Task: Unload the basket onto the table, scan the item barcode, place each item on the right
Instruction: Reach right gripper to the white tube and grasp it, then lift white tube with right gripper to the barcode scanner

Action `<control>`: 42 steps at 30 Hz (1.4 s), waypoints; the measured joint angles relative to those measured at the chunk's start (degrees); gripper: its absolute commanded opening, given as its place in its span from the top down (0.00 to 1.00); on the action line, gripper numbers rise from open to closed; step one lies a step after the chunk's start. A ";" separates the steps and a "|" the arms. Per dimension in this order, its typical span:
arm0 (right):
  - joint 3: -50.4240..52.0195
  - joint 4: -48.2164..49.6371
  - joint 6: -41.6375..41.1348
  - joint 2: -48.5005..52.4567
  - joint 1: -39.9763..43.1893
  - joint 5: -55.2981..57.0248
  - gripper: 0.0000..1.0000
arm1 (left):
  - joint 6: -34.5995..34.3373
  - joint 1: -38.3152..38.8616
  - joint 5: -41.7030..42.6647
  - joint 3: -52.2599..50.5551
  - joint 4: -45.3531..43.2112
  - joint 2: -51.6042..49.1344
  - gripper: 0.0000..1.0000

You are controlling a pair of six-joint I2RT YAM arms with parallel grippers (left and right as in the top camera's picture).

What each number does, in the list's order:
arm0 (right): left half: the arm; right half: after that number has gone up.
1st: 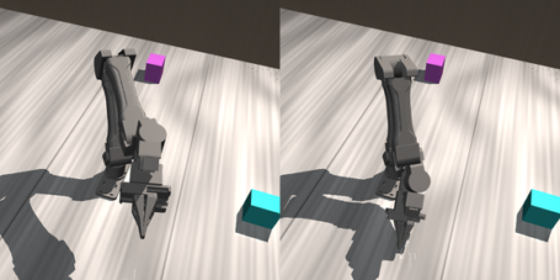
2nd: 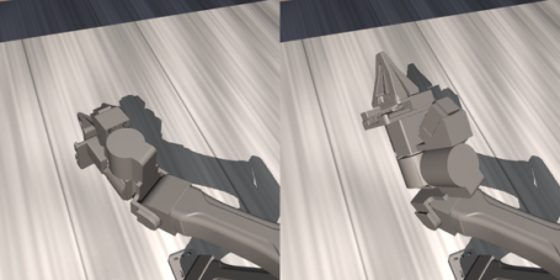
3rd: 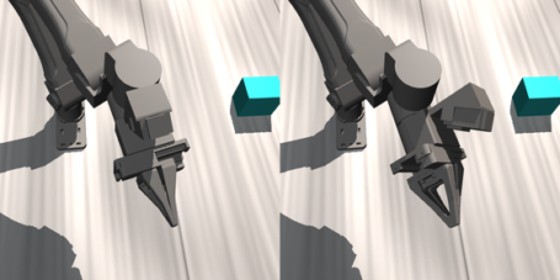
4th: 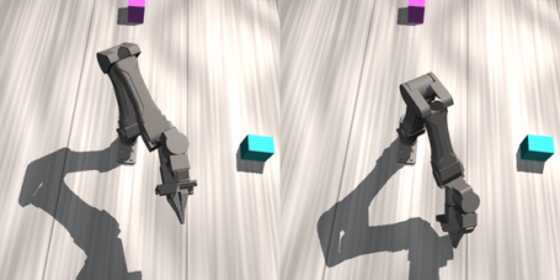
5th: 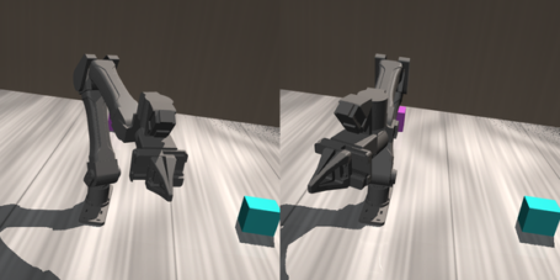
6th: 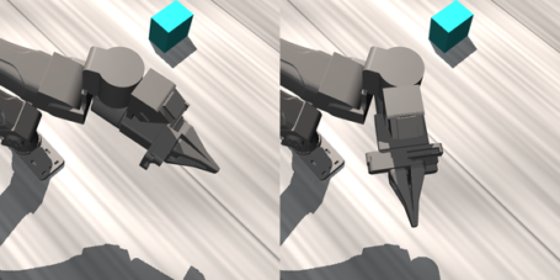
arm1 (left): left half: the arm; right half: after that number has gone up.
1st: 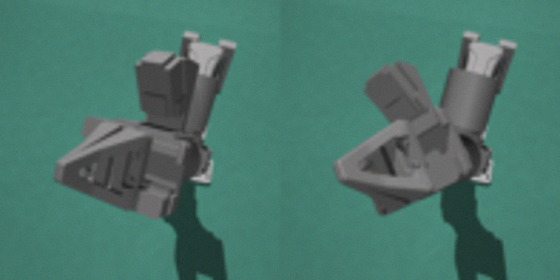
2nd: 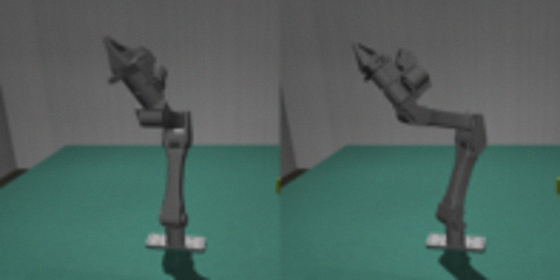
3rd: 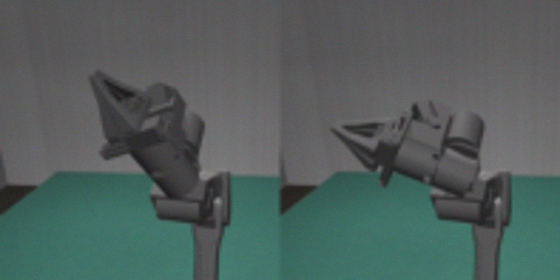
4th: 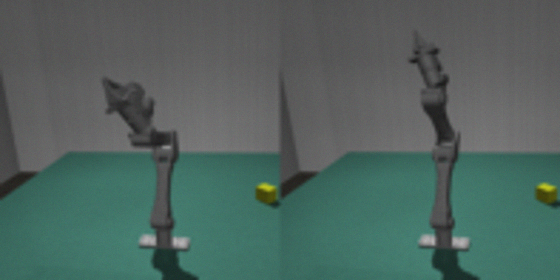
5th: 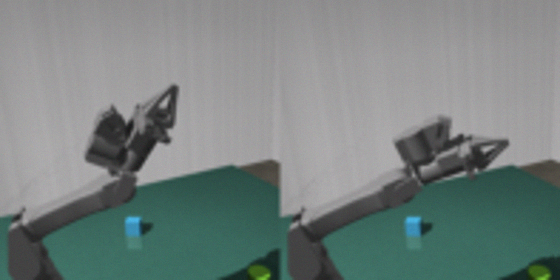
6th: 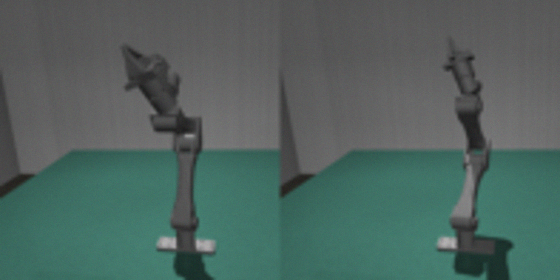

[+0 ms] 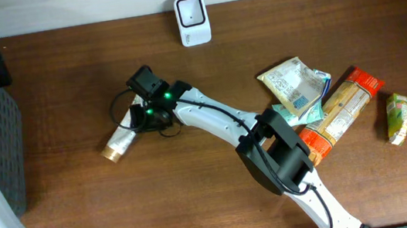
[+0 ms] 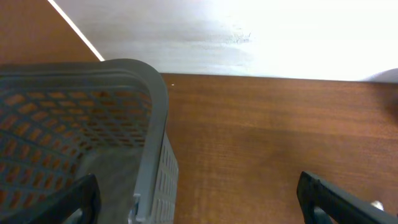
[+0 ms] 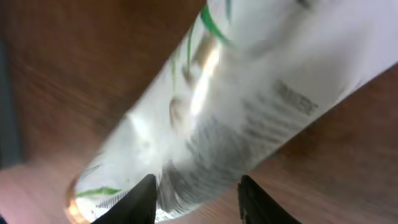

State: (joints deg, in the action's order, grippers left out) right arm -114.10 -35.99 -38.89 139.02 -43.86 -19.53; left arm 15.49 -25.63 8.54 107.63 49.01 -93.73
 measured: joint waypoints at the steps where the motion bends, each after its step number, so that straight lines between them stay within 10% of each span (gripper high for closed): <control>1: 0.00 -1.16 1.64 0.00 0.00 0.00 0.46 | 0.00 0.00 0.00 0.00 0.00 0.00 0.01; 7: -10.95 -10.29 22.25 0.13 0.90 3.96 0.33 | 0.00 0.00 0.00 0.00 -0.02 0.00 0.01; 13: -14.97 3.72 33.94 0.55 2.80 11.54 0.30 | 0.00 0.00 -0.02 0.00 -0.11 0.00 0.01; 18: -15.02 15.08 39.12 7.56 2.78 12.68 0.50 | 0.00 0.00 -0.02 0.00 -0.07 0.00 0.01; 28: -15.87 -28.96 42.25 5.73 5.03 11.93 0.63 | 0.00 0.00 -0.02 0.00 0.00 0.00 0.01; 34: -15.98 -43.63 52.41 -1.05 5.40 3.76 0.09 | 0.00 0.00 0.00 0.00 -0.02 0.00 0.01; 42: -16.35 -37.42 79.67 0.00 2.32 -1.81 0.04 | 0.00 0.00 -0.02 0.00 0.00 0.00 0.01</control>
State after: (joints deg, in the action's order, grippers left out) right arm -130.45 -73.41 40.77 139.02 -41.54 -21.34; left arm 15.49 -25.63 8.51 107.63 49.01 -93.73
